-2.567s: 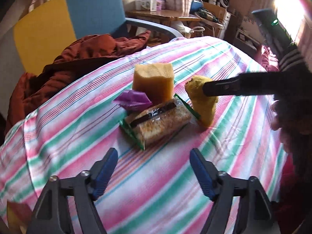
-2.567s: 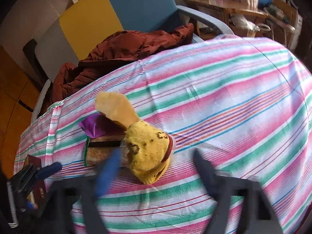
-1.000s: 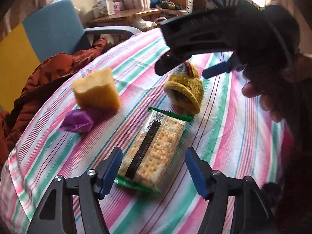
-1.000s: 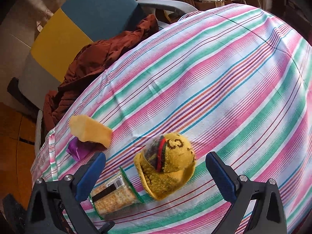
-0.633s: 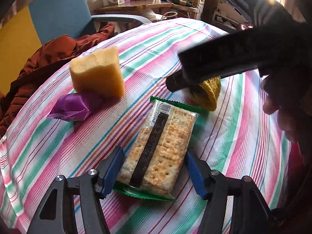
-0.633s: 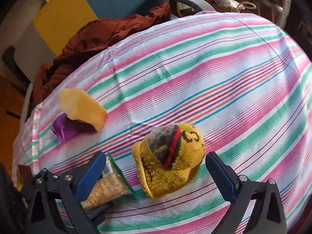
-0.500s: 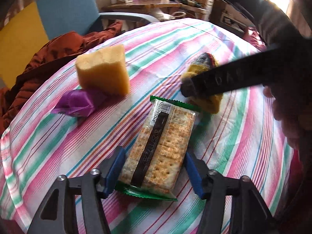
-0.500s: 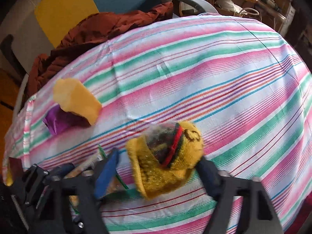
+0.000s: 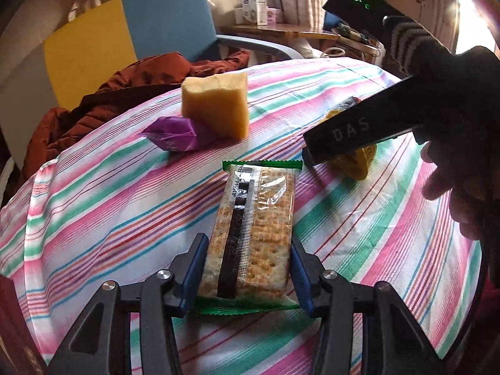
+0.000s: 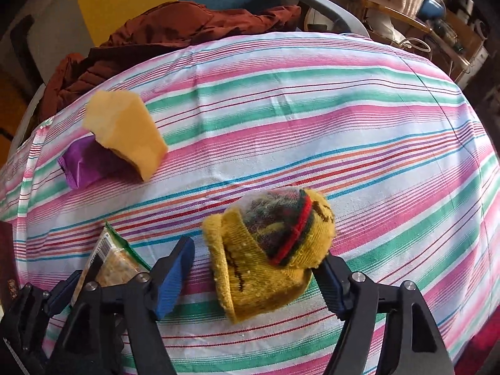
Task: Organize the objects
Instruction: 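Lower the left gripper over the cracker packet while the right gripper approaches the yellow knit pouch, then grasp the cracker packet with the left gripper while the right gripper grasps the yellow knit pouch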
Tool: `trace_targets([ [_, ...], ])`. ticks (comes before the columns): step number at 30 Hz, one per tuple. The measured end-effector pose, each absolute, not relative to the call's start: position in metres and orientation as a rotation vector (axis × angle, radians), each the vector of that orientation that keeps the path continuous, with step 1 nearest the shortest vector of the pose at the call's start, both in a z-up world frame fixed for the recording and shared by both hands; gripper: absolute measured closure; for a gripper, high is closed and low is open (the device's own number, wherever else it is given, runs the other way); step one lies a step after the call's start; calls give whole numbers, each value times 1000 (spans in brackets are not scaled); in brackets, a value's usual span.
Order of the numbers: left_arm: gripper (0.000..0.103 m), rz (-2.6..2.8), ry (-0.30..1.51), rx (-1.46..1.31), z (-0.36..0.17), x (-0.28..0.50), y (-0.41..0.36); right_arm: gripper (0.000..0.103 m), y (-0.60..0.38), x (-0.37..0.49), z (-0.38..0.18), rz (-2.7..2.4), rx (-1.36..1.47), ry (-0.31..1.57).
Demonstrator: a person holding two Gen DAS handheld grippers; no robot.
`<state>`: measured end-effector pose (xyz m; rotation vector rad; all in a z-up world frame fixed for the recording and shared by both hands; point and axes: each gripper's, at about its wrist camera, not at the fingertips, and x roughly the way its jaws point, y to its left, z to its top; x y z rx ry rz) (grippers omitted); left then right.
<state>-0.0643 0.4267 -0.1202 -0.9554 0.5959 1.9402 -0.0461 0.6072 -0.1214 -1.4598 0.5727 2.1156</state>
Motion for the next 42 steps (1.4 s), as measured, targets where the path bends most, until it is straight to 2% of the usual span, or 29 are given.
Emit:
trace_targets([
  [4,52,1955,587,-948,-121,-64,425,29,604,-47,-122,2112,-1474,501],
  [15,51,1947,542,-956,-124,-69,424,30,612,-42,-121,2116,-1469,465],
  [18,51,1948,542,-954,-124,-68,425,36,611,-41,-121,2129,-1458,457],
  [20,51,1949,544,-952,-124,-69,425,43,612,-41,-120,2138,-1449,455],
  [28,55,1958,530,-962,-121,-69,420,54,613,-51,-116,2170,-1430,474],
  [36,55,1996,524,-1011,-116,-55,386,55,565,-54,-110,2266,-1426,524],
  [42,55,2013,471,-1079,-111,-44,353,55,542,-69,-114,2359,-1493,423],
])
